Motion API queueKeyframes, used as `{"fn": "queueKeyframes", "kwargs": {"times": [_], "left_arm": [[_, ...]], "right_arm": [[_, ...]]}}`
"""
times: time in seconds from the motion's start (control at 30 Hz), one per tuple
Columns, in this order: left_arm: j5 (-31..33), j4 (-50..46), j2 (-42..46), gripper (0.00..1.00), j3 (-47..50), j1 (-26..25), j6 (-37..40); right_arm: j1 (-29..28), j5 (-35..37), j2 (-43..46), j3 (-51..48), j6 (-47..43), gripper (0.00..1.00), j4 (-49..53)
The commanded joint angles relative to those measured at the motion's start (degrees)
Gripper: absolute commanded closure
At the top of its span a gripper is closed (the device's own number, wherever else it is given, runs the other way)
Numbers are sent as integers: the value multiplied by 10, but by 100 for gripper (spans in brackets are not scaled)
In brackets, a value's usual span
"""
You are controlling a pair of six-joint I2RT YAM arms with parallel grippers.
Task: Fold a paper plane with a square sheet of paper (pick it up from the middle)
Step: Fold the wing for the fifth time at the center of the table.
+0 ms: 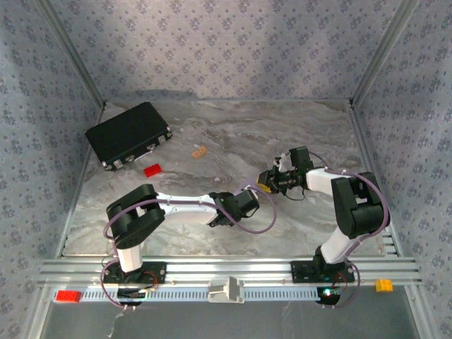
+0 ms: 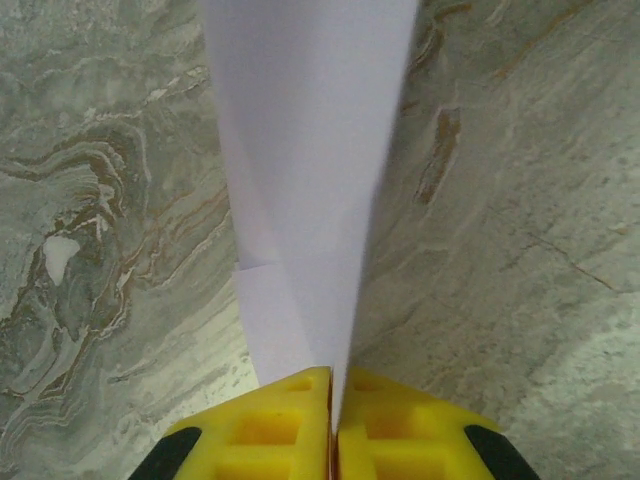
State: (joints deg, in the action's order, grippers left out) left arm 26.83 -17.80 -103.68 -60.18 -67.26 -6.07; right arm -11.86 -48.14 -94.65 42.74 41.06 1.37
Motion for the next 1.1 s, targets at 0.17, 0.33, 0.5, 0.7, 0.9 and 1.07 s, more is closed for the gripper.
{"fn": "queueKeyframes", "kwargs": {"times": [0.17, 0.33, 0.5, 0.7, 0.9, 1.07], "left_arm": [[-79, -36, 4, 92, -29, 6, -37], [-141, -54, -4, 92, -54, 19, -58], [-187, -65, -16, 92, -76, 31, -75], [-208, -76, -36, 91, -100, 34, -80], [-200, -79, -38, 90, -99, 33, -78], [-197, -75, -34, 89, -95, 34, -77]], "right_arm": [[35, 147, 95, 18, -46, 57, 157], [39, 174, 151, -9, -25, 55, 169], [21, 145, 189, -60, 34, 56, 119], [-25, 165, 225, -129, 132, 54, 28], [-38, 175, 228, -132, 168, 52, -5], [-34, 182, 215, -121, 184, 50, -7]]}}
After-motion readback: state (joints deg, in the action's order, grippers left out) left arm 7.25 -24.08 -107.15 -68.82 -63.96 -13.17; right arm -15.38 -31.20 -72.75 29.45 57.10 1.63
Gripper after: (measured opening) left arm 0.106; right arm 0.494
